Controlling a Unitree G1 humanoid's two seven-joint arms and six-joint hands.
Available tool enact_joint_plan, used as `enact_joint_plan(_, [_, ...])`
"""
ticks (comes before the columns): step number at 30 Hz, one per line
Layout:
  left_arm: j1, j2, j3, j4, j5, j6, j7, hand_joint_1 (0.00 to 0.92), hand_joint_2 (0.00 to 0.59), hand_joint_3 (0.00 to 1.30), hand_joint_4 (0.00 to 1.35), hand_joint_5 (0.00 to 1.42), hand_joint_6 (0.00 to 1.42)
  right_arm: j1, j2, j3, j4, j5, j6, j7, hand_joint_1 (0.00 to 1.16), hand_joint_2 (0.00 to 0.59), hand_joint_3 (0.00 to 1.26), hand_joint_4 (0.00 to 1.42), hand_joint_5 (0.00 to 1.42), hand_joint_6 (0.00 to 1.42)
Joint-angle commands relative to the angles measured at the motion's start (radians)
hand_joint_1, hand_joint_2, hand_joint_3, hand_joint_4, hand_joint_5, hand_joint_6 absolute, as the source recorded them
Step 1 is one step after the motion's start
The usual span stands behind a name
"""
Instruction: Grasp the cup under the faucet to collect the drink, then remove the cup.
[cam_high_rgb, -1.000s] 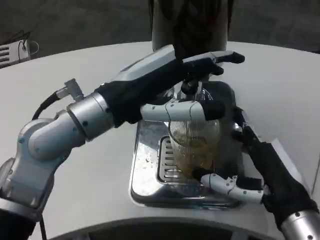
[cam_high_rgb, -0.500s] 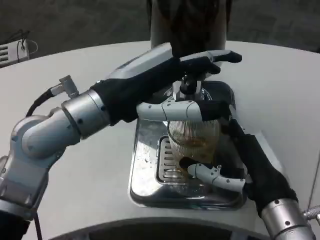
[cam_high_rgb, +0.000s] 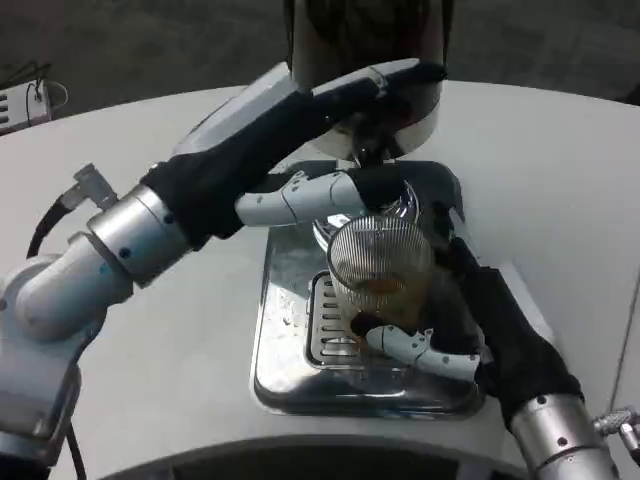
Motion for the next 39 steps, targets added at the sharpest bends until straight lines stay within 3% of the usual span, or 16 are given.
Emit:
enact_joint_plan(1, [0.040,-0.022,0.051,-0.038,-0.033,-0.041,0.060,0.000,0.040,0.19,0.13,0.21,0.29,-0.014,0.010,0.007,0.011,0.008,0.000,-0.010,0.86,0.189,0.00,0.00,0.09,0.07])
enact_joint_plan(5, [0.077,-0.033,0.089,-0.078,-0.051,-0.049,0.096,0.000,0.043,0.23,0.17,0.25,0.31,-0.023,0.015,0.009,0.021,0.007,0.000,-0.014,0.86,0.189,0.00,0.00,0.09,0.07])
enact_joint_plan(11, [0.160,-0.008,0.141,-0.162,-0.056,-0.024,0.108,0.000,0.049,0.25,0.19,0.28,0.34,-0.035,0.015,0.010,0.028,0.009,0.001,-0.016,0.86,0.189,0.00,0.01,0.10,0.06])
enact_joint_plan(19, [0.343,0.033,0.248,-0.297,-0.018,0.044,0.147,0.000,0.055,0.25,0.17,0.24,0.32,-0.039,0.017,0.007,0.042,0.015,-0.003,-0.016,0.86,0.189,0.00,0.01,0.10,0.06])
enact_joint_plan(24, [0.483,0.036,0.307,-0.387,0.043,0.077,0.199,0.000,0.062,0.23,0.14,0.22,0.30,-0.038,0.021,0.010,0.052,0.018,-0.009,-0.022,0.86,0.188,0.00,0.01,0.10,0.06])
enact_joint_plan(39, [0.777,0.044,0.368,-0.494,0.125,0.149,0.219,0.000,0.062,0.22,0.13,0.19,0.28,-0.093,0.041,0.011,0.136,0.042,-0.043,-0.066,0.85,0.186,0.00,0.03,0.11,0.08])
